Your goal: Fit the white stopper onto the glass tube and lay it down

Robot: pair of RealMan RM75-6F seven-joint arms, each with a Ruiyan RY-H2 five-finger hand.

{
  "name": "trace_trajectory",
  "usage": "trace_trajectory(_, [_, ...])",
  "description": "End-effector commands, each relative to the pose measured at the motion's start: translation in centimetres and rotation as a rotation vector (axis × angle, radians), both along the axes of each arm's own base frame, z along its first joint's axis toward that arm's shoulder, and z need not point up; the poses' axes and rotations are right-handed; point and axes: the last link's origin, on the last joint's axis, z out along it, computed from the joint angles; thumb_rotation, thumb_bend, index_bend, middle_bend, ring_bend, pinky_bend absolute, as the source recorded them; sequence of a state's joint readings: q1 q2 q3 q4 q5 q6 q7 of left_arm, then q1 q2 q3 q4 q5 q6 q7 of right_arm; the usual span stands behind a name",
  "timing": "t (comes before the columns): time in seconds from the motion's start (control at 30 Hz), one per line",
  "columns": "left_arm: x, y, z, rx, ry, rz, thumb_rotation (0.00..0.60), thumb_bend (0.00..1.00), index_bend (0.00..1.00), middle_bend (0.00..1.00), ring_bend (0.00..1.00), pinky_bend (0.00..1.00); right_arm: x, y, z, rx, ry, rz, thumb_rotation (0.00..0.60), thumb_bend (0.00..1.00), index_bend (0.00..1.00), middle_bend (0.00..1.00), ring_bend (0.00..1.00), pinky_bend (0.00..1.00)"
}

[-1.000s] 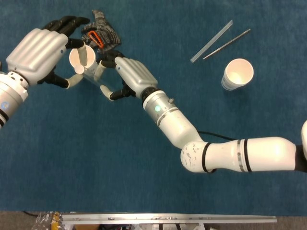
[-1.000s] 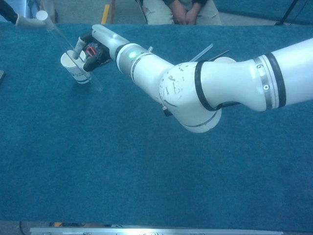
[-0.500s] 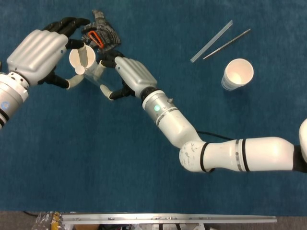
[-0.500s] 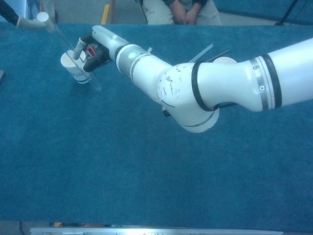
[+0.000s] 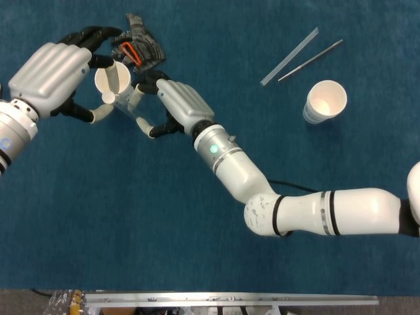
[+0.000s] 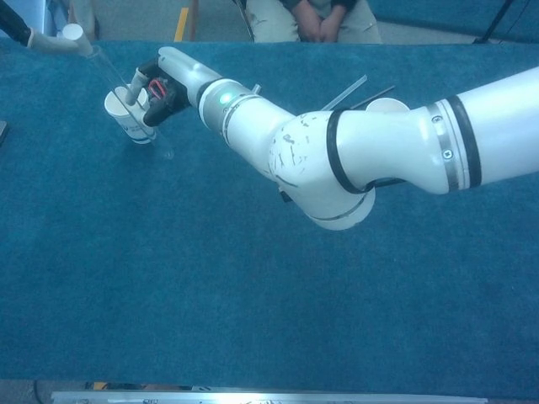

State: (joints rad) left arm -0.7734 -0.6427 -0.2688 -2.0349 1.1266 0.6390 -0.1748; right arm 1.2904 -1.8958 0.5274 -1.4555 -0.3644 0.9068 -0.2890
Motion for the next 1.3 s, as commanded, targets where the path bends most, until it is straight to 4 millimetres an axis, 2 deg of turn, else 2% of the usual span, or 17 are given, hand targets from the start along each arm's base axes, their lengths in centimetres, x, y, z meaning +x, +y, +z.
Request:
trace_trajectory(0.03, [-0.01, 0.03, -0.02, 0.000, 0.000, 0.000, 0.600, 0.32, 0.53, 0.05, 0.00, 0.00, 0.02, 0.04, -0.04, 0.001, 0.001, 0.001, 0.600, 0.38, 0.61, 0.22, 0.07, 0.18])
trace_trajectory(1.3, [-0.32, 0.33, -0.30, -0.043, -0.059, 0.062, 0.600, 0.32, 0.53, 0.06, 0.00, 0.00, 0.16, 0.00, -0.30, -0.006, -0.005, 0.004, 0.600, 0.37, 0.61, 0.22, 0.07, 0.18])
